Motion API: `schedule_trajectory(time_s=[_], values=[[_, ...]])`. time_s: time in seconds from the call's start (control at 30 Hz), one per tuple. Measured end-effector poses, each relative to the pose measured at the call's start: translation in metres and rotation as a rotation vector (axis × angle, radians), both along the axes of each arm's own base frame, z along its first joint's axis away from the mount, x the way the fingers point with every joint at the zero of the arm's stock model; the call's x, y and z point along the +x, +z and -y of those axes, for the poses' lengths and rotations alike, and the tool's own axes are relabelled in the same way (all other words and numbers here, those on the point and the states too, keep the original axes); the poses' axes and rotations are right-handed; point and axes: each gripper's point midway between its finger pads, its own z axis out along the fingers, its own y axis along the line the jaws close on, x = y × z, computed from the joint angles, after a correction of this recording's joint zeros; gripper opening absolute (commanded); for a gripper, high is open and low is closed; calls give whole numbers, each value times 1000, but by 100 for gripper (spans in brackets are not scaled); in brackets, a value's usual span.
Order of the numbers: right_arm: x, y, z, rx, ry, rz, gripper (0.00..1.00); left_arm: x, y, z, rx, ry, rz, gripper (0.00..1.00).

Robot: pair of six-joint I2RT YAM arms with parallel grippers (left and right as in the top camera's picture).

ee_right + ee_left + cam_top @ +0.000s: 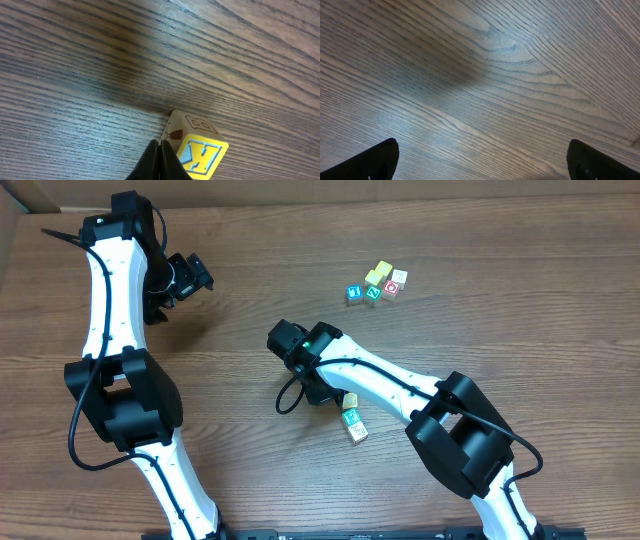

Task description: Flip 4 blocks

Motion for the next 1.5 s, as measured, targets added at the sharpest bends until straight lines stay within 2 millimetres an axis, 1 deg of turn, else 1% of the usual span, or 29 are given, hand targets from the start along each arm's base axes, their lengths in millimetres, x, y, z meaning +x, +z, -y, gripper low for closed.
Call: schedule_trajectory(time_s=[0.43,0.67,0.77,0.8,0.87,0.93,1.07,1.23,1.3,1.4,1.5], values=[[-1,0,4,-20,21,-4,4,0,0,0,0,0,0,100],[1,1,-2,6,21,2,4,0,0,0,0,0,0,100],[1,12,-12,53,19,-23,4,0,0,0,0,0,0,100],[1,21,-18,81,18,-36,4,0,0,0,0,0,0,100],[0,27,-22,105,16,-50,4,0,0,0,0,0,0,100],[-7,33,-23,123,11,-95,4,0,0,0,0,0,0,100],[-34,35,-13,91,11,-202,4,0,0,0,0,0,0,100],[-65,21,-7,8,68,-253,4,0,0,0,0,0,0,100],[-74,15,-7,-19,98,-254,4,0,0,0,0,0,0,100],[-80,9,-6,-39,119,-253,4,0,0,0,0,0,0,100],[-77,1,-4,-40,128,-238,4,0,0,0,0,0,0,100]])
